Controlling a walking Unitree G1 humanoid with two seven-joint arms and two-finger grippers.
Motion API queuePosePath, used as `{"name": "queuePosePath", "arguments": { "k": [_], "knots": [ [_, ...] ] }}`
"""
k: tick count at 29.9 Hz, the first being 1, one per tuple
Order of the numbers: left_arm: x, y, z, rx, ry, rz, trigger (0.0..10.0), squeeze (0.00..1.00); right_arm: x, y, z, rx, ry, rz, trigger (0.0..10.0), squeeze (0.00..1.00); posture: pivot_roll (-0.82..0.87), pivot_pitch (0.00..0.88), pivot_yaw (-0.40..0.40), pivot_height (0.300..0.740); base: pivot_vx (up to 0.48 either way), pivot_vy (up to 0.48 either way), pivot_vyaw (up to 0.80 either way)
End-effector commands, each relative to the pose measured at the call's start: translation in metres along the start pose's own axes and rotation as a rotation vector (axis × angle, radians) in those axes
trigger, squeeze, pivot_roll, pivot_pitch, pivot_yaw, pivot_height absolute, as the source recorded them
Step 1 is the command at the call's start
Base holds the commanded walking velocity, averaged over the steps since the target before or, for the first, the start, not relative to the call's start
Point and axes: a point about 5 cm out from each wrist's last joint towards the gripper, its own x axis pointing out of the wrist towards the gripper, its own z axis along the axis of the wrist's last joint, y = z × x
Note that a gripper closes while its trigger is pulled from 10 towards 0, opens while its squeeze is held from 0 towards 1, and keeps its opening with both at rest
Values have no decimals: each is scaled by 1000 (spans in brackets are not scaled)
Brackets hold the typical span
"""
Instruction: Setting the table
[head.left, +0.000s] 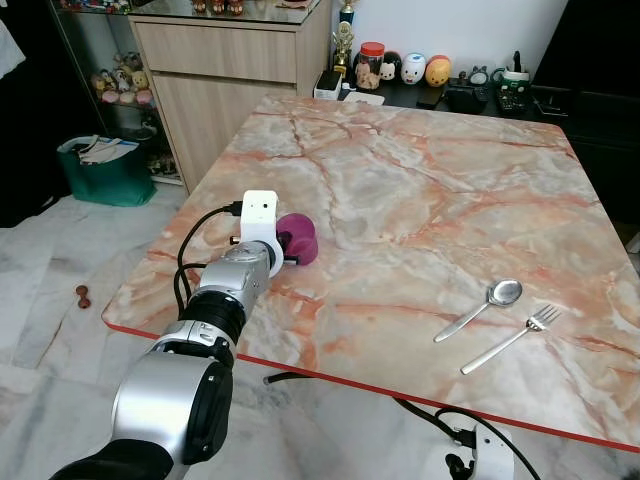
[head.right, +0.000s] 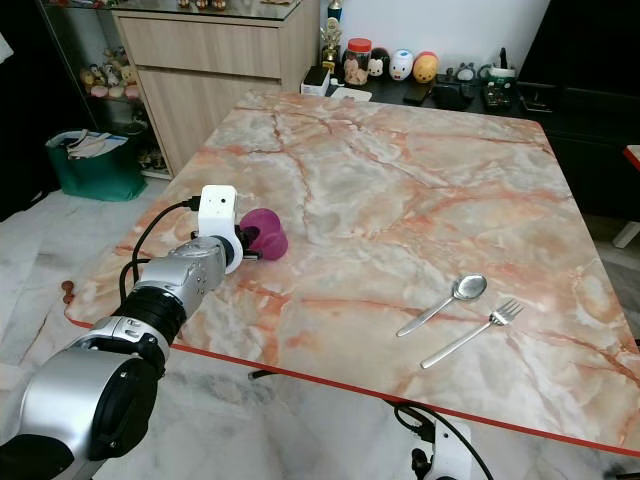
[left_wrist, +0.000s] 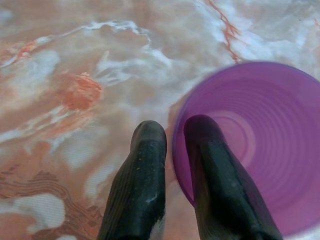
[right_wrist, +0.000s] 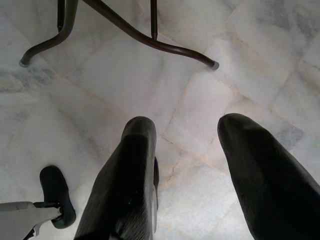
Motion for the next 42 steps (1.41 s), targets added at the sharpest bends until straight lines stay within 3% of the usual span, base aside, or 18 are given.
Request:
{"name": "queuePosePath", "arguments": {
  "k": [1,16,18,20,21,22,23,26,27,28,30,32,34,35,36,38,42],
  "knots": [
    [0,3,-4,1,15,7,0,0,0,-1,0,13,2,-3,10000,0,98,0,-36,740,0,0,0],
    [-2,1,-5,-34,-18,-12,0,0,0,-1,0,12,2,-3,10000,0,99,0,-37,740,0,0,0],
    [-3,0,-6,-49,-40,-20,0,0,0,-1,0,15,1,-4,10000,0,94,0,-35,740,0,0,0],
    [-6,0,2,-61,-132,-52,0,0,0,-1,0,17,1,-5,10000,0,94,0,-35,740,0,0,0],
    [-10,4,8,-40,-221,-55,3020,0,0,-1,0,19,0,-6,10000,0,94,0,-35,740,0,0,0],
    [-16,7,14,-10,-312,-55,3020,0,0,-1,0,21,0,-7,10000,0,90,0,-30,740,0,0,0],
    [-20,10,15,-1,-357,-50,10000,0,0,-1,0,24,0,-9,10000,0,90,0,-30,740,0,0,0],
    [-37,33,7,-8,-474,3,10000,0,0,-1,0,32,1,-14,10000,0,90,0,-30,740,0,0,0],
    [-42,38,6,13,-502,27,10000,0,0,-1,-1,33,1,-15,10000,0,91,0,-28,740,0,0,0],
    [-56,51,-1,77,-555,76,10000,0,0,-2,-1,36,1,-17,10000,0,94,0,-30,740,0,0,0],
    [-60,54,-3,94,-566,86,10000,0,0,-2,-1,37,1,-18,10000,0,96,0,-31,740,0,0,0],
    [-77,65,-13,166,-589,137,10000,0,0,-3,-1,41,1,-22,10000,0,101,0,-34,740,0,0,0],
    [-91,76,-19,168,-599,185,10000,0,0,-3,-1,49,-1,-28,10000,0,103,0,-38,740,0,0,0],
    [-91,76,-19,168,-599,185,10000,0,0,-3,-1,49,-1,-28,10000,0,103,0,-38,740,0,0,0],
    [-107,81,-24,180,-620,215,10000,0,-1,-5,-1,57,-4,-34,10000,0,110,0,-42,740,0,0,0],
    [-119,82,-27,191,-632,226,10000,0,-1,-6,-1,59,-7,-36,10000,0,116,0,-49,740,0,0,0],
    [-125,79,-31,194,-635,254,10000,0,-1,-7,0,63,-10,-42,10000,0,127,0,-57,740,0,0,0]
  ]
}}
